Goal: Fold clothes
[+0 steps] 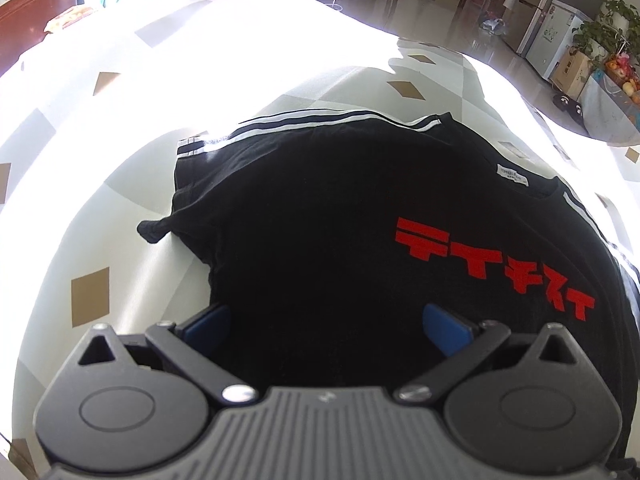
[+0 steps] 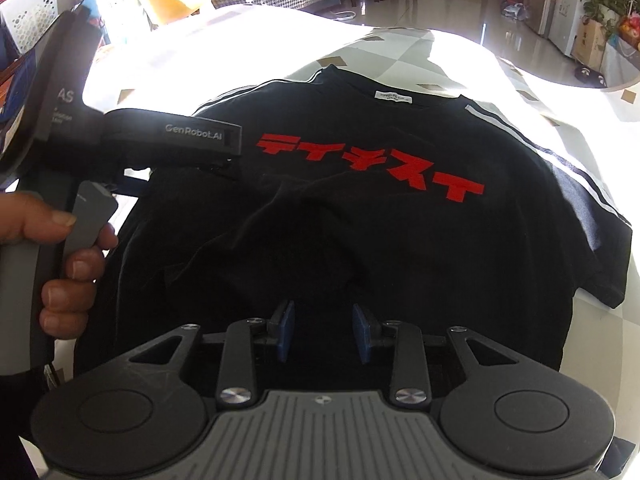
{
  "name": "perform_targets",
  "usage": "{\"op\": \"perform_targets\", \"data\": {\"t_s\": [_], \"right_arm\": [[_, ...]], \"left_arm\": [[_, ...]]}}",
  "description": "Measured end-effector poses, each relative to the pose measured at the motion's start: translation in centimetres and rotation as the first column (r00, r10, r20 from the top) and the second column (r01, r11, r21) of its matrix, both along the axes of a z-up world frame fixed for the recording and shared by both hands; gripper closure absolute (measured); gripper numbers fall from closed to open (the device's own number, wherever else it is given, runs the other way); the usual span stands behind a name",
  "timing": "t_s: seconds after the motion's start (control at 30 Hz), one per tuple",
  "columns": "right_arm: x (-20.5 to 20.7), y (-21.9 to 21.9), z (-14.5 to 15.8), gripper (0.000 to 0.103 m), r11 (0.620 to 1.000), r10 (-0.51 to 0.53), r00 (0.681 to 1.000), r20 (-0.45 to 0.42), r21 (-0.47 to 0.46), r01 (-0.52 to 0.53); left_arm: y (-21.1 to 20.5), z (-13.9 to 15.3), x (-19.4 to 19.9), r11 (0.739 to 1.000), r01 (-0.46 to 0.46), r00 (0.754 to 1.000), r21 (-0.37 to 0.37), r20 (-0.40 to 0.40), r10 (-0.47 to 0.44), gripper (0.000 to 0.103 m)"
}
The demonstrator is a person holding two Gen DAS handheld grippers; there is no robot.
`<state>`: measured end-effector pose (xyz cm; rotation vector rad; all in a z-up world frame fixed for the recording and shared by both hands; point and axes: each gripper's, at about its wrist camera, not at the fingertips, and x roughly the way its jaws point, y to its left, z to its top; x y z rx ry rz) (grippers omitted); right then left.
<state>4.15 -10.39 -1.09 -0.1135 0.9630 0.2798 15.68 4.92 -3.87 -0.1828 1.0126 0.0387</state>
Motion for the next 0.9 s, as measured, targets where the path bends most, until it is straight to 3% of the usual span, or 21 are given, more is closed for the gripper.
{"op": "perform_targets", "data": {"t_s": [0.33,0.9], "right_arm": [[0.1,0.6,-1.3,0.07,1.0,0.001,1.0,-0.03,-0.013,-0.001],[-2.0,1.0,-1.8,0.068,0.996,0.048,0.999,-0.021,-0.079,-0.049]], "left_arm": [[-2.6,-1.2,1.1,0.987,0.045,0.999,0.151,-0.002,-0.045,0.0],[-2.4,-1.3,1.9,0.988,0.017,1.0,0.153,0.014,-0.019,0.0]]}}
